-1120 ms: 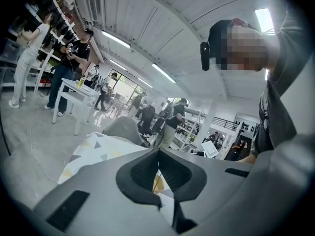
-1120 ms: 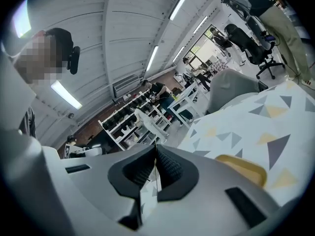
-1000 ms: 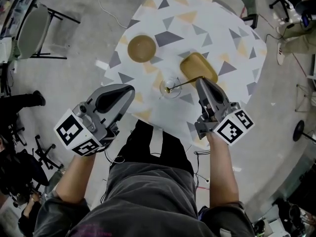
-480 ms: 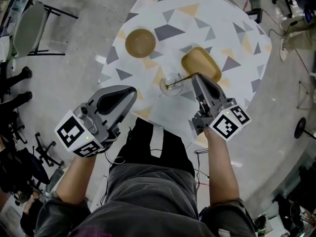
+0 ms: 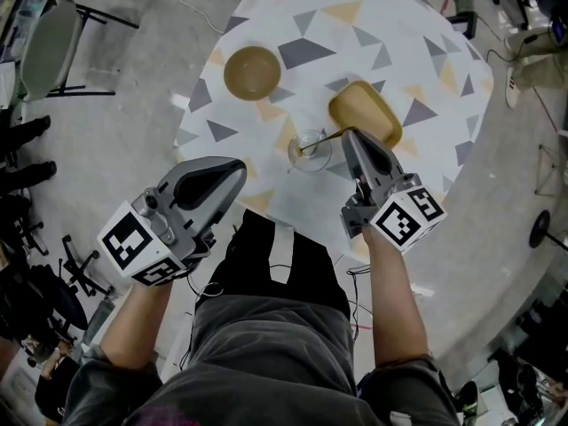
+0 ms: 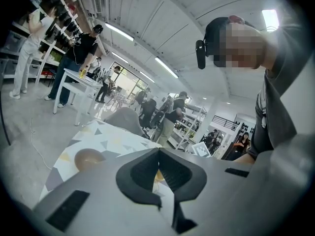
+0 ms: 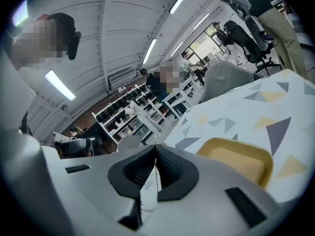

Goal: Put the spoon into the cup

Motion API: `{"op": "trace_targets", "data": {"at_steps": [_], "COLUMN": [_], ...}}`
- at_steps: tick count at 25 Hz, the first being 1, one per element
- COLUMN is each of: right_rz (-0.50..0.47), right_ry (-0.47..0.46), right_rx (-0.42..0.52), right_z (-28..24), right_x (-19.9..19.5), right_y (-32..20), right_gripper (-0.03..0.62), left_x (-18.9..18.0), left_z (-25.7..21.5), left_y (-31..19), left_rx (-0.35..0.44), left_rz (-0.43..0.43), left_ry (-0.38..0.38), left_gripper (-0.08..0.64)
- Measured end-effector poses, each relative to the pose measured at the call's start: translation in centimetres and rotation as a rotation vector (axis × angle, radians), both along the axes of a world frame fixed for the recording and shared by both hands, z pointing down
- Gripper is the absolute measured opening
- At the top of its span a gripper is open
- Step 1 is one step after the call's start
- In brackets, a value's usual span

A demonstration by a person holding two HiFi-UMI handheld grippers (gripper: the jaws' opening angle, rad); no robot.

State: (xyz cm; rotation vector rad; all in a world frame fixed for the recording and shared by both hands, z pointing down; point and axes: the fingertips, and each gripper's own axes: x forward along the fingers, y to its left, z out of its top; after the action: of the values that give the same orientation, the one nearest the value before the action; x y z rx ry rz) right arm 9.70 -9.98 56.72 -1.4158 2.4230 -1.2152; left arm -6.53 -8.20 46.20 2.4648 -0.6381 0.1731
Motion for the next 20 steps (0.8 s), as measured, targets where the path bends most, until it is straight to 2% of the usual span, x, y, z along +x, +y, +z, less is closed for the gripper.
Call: {"op": "trace_targets", "data": {"at_steps": [20], "right_rz": [-0.036], "right_ry": [0.057], "right_rx": [-0.048], "right_z": [2.1], "right_x": [-0.5], "right_y": [-0.2], "right_gripper": [0.025], "left_x": [0.9], "left_z": [-0.3], "left_y": [-1.1], "left_rx": [-0.008], "left_rz": [0.011], "left_ry": [0.004], "left_gripper": [0.017]}}
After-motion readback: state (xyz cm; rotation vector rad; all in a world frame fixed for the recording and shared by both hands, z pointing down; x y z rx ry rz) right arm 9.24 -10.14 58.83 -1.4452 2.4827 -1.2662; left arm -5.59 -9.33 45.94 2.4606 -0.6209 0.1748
